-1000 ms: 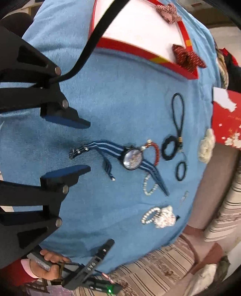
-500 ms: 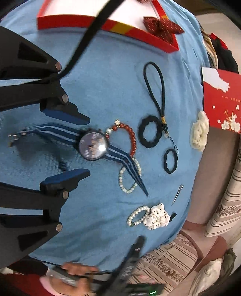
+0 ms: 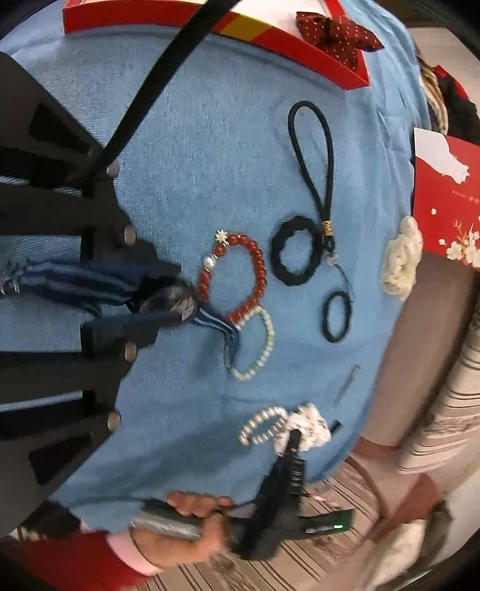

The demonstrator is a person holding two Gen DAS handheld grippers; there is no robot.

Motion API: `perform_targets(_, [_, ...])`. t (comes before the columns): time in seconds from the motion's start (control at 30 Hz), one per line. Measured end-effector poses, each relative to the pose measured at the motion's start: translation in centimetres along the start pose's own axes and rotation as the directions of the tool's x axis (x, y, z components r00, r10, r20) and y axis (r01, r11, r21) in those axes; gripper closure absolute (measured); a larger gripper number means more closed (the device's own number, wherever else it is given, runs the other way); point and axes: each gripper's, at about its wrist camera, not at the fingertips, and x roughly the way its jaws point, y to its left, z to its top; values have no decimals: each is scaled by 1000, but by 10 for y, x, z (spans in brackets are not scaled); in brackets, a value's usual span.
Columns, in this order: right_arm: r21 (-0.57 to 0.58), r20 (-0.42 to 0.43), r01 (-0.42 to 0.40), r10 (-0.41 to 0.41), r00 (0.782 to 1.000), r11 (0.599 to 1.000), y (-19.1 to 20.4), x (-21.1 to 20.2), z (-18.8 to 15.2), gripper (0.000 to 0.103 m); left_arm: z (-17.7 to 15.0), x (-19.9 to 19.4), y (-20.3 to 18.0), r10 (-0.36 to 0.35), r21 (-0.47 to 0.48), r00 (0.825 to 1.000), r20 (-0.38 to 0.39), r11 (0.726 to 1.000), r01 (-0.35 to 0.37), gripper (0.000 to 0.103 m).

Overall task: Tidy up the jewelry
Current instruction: 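Grasp the white cherry-print scrunchie with the right tool while the left tool holds the watch, then carry the watch and white scrunchie into the tray and open both tools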

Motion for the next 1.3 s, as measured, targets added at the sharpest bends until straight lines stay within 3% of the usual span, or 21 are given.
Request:
perform_targets(0.27, [-89,76,-42,48,996,995,29,-69,-11,90,-6,-45,9,-49,-42,997,51,998,51,91])
perform_targets(0.47, [-156,61,-113,124,990,981,53,-106,-45,90,-20,-51,38,42,-88,998,42,995,-38,90])
perform_targets(0.6, [-156,8,-186,189,982,970,60,-118,-80,90,-28,-64,49,78,-102,993,86,992,-69,47])
perform_targets(0.63, [-154,-3,-198,200,980,968,62,-119,-88,90,-30,-68,48,80,-94,992,102,993,-71,39])
perform_targets(0.7, [-149,-24,-213,212,977,966,63,-119,-103,90,-30,-67,42,88,-54,990,106,995,-82,35])
perform_targets(0.9, [-150,-62,-219,212,975,964,67,-113,-123,90,-25,-22,19,134,72,991,26,988,-136,35])
perform_targets(0.97, [-156,-61,-219,212,975,963,70,-115,-123,90,-27,-12,16,176,83,984,21,981,-178,44])
perform_targets(1.0, [-163,-59,-217,210,976,962,73,-117,-123,90,-29,-10,15,220,92,975,28,971,-221,63])
perform_targets(1.03, [-168,-58,-217,211,976,962,74,-118,-123,90,-30,-9,14,231,101,973,31,967,-232,63])
perform_targets(1.13, [-190,-59,-228,221,974,955,87,-120,-121,90,-29,-20,21,191,66,981,30,979,-193,63])
perform_targets(1.3, [-237,-68,-279,270,960,931,124,-122,-113,90,-22,-83,53,114,-52,989,96,993,-109,63])
